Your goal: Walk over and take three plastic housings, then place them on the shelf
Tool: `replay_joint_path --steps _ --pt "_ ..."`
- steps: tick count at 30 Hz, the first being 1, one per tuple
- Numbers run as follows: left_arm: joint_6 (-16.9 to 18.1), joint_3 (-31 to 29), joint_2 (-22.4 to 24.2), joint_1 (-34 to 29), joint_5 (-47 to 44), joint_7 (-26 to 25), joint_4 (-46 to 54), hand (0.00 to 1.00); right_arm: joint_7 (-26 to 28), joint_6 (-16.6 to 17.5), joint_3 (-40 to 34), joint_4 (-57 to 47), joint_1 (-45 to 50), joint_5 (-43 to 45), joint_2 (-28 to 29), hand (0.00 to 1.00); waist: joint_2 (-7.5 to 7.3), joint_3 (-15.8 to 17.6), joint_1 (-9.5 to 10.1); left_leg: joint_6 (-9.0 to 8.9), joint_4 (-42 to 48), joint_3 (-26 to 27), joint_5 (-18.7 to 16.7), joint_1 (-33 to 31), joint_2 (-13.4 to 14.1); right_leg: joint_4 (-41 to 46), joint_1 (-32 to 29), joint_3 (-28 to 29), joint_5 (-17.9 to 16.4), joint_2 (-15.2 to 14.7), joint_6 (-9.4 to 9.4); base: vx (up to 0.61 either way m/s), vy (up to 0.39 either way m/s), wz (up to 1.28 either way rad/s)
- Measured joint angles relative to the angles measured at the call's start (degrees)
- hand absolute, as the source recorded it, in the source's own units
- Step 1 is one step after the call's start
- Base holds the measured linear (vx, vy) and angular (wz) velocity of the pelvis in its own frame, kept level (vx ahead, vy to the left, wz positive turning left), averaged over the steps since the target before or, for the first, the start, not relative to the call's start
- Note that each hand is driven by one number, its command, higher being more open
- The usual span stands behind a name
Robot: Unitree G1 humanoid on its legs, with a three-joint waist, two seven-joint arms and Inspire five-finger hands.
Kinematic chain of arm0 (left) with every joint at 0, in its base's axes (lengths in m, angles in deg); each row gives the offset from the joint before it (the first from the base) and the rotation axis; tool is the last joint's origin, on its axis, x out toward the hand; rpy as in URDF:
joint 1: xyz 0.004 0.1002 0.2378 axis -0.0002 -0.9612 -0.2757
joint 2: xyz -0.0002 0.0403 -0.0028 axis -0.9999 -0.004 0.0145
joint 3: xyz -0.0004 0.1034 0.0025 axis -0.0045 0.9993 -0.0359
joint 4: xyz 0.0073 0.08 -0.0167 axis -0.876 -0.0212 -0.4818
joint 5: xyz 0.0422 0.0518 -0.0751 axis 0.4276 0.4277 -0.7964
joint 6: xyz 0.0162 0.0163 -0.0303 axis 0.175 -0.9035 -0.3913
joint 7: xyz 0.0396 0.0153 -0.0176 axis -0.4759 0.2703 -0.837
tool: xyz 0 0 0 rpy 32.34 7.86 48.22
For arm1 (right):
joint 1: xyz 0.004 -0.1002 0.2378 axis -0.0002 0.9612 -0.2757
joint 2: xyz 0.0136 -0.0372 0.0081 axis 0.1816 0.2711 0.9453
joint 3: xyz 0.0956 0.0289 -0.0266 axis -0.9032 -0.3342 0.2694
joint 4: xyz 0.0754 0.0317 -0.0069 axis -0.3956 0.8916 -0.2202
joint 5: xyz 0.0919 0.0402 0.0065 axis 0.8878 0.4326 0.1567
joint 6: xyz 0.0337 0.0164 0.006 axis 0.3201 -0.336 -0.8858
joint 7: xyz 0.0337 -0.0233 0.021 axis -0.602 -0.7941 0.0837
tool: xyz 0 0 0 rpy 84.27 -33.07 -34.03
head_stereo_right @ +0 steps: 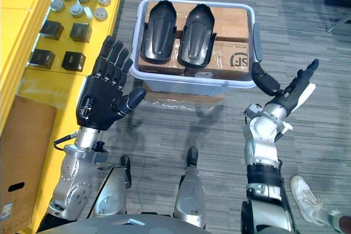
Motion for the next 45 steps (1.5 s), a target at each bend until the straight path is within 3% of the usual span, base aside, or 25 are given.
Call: replay_joint_path --steps 6,8,10,13,18,27,29,30,38,45 --pt "-0.1 1.1 -0.1 4.9 -4.1 1.3 -6.8 1.0 2.9 -1.1 4.6 17.5 -15.8 4.9 -9.0 1.0 1.56 3.1 2.87 0.13 1.9 -2.6 0.4 -4.2 -0.4 0.0 -1.7 -2.1 0.6 0.0 0.15 0.01 0.018 0.17" --pt "-0.1 1.7 0.4 5.8 -4.8 1.3 -9.6 1.0 3.5 -1.9 7.3 21.3 -20.5 5.0 -11.6 1.0 2.64 3.9 3.23 0.13 2.5 -4.3 0.4 -5.6 -0.8 0.0 -1.9 -3.2 0.7 -0.1 0.22 0.01 0.034 0.27" --pt "-0.2 3.2 0.6 6.6 -5.0 1.3 -12.4 1.0 3.5 -2.7 10.4 25.9 -26.2 5.1 -15.2 1.0 3.76 4.8 4.97 0.21 2.9 -5.5 0.6 -7.4 -1.2 0.3 -2.8 -4.2 0.8 -0.3 0.35 -0.01 0.032 0.25" --pt "-0.2 5.0 1.2 6.2 -5.0 1.0 -15.6 1.0 3.5 -4.5 13.7 28.8 -31.5 4.9 -17.7 1.0 5.33 5.8 6.16 0.45 3.0 -6.8 1.0 -8.5 -1.8 0.8 -3.2 -5.4 0.8 -0.9 0.35 0.02 0.025 0.22" --pt "-0.2 7.0 2.2 6.0 -5.0 0.7 -19.0 1.0 3.5 -7.5 18.1 32.1 -36.1 4.9 -20.3 1.0 5.99 6.2 7.61 0.8 3.0 -7.3 1.4 -9.7 -3.0 1.3 -4.1 -6.5 0.8 -1.9 0.42 0.01 0.025 0.12" --pt "0.3 7.2 3.2 6.0 -6.8 -0.4 -22.0 1.0 5.8 -18.5 21.2 40.2 -39.9 5.3 -23.4 1.0 7.58 7.0 7.81 0.82 3.4 -8.5 2.2 -12.6 -3.4 2.2 -6.3 -7.6 0.8 -2.2 0.44 -0.02 0.003 0.05" --pt "0.3 7.3 3.3 5.7 -7.3 -1.1 -22.5 1.0 6.0 -19.2 21.3 41.2 -40.1 5.6 -23.7 1.0 7.86 7.1 7.7 0.81 3.6 -8.5 2.2 -12.9 -3.4 2.3 -6.4 -7.7 0.8 -2.2 0.45 -0.02 0.0 0.01" --pt "0.3 7.4 3.3 5.7 -7.3 -1.3 -22.5 1.0 6.5 -19.9 21.3 41.4 -40.9 5.6 -24.3 0.0 7.94 7.1 7.71 0.8 3.6 -8.6 2.4 -13.3 -3.4 2.3 -6.7 -7.7 0.8 -2.2 0.46 -0.04 -0.002 0.04" --pt "1.1 8.3 3.3 5.8 -7.3 -2.7 -24.9 1.0 11.1 -22.2 21.6 44.7 -42.0 4.4 -30.8 0.0 8.32 7.2 9.06 0.63 3.6 -10.1 3.0 -15.7 -3.6 3.0 -8.4 -8.8 0.9 -2.2 0.47 -0.04 0.0 0.07" --pt "1.8 8.3 3.3 5.7 -8.0 -3.4 -25.2 1.0 12.1 -23.9 22.7 47.0 -41.5 4.4 -32.4 0.0 9.3 7.4 9.0 0.59 3.1 -10.2 3.5 -15.6 -3.6 3.0 -8.4 -9.0 0.9 -2.2 0.46 0.0 -0.001 0.01"
